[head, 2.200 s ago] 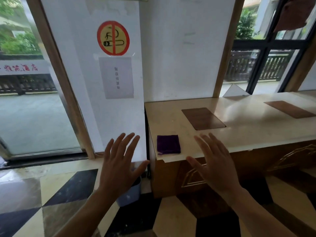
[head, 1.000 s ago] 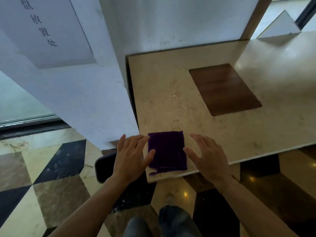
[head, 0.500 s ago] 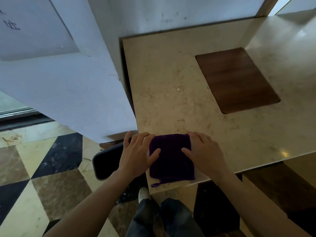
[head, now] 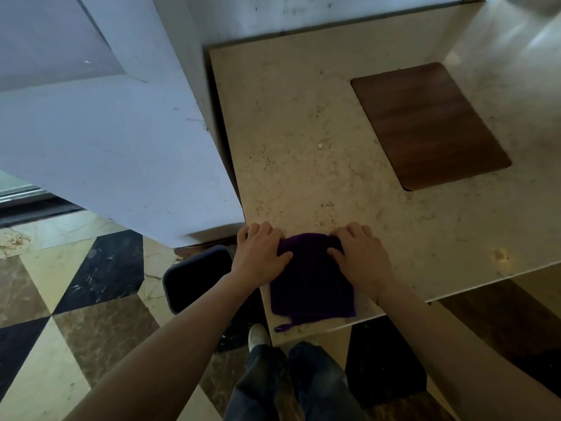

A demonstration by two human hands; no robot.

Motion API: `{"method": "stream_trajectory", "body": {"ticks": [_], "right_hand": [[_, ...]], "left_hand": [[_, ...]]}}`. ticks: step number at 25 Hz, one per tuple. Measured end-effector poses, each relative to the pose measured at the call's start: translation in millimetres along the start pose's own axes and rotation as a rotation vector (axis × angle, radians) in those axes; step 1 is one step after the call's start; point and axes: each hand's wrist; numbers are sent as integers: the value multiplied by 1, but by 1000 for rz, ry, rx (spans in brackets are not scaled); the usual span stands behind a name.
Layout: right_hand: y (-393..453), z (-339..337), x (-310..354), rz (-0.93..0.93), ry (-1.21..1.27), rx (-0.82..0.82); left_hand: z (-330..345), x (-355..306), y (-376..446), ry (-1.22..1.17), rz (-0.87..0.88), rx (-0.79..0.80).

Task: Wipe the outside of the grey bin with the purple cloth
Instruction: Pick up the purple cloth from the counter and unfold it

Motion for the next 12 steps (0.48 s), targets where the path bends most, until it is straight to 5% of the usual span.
{"method": "stream_trajectory", "body": {"ticks": [7,12], "right_hand": [[-20,-46,5,15,453,-121],[-23,-117,28,-174,482,-415]], "left_hand": [[-45,-20,-33,-602,-54,26],[-115,-42,-56,-609,52,-338]]}}
Point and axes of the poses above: each hand's wrist, its own y-axis towards the middle knuckle, its own z-axis out of the palm, x = y × z, and after that the axes turned 9 degrees about -y, right-handed
